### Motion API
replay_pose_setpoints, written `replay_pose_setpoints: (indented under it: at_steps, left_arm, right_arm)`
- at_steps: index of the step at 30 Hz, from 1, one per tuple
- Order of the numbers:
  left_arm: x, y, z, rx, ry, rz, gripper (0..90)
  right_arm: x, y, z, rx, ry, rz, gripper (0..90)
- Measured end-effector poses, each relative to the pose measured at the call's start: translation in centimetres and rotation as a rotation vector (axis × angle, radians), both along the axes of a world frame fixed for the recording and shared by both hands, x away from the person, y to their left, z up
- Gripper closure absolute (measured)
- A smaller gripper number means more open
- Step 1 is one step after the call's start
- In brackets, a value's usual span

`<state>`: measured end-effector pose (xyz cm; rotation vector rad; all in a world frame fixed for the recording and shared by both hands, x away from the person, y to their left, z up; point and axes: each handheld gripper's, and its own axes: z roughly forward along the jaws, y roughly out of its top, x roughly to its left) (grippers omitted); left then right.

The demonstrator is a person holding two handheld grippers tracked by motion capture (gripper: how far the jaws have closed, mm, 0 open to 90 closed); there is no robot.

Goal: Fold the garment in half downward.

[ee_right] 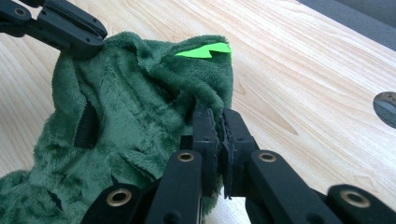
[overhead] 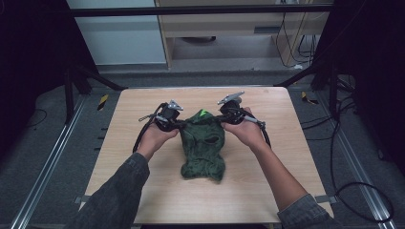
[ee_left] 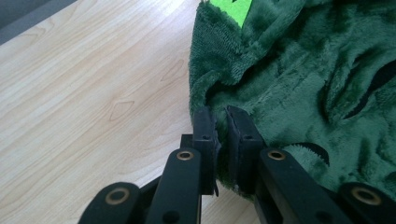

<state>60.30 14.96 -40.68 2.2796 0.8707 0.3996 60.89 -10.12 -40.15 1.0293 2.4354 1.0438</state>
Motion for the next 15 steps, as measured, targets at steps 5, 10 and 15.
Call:
replay_pose_setpoints:
  at_steps: [5,10,15]
  left_arm:
    - [0.12,0.11,0.18,-0.008,-0.003,0.006,82.6]
    - [0.22,0.26,0.23,-0.007,-0.009,0.01,82.6]
    - [0.35,0.35,0.67,-0.011,-0.016,0.019,82.6]
  right_arm:
    - [0.21,-0.01,0.21,0.0,-0.007,-0.007,86.0]
    - [0.32,0.16,0.36,-0.008,-0.008,-0.007,85.9]
    - [0.52,0.43,0.74,-0.009,-0.018,-0.007,85.9]
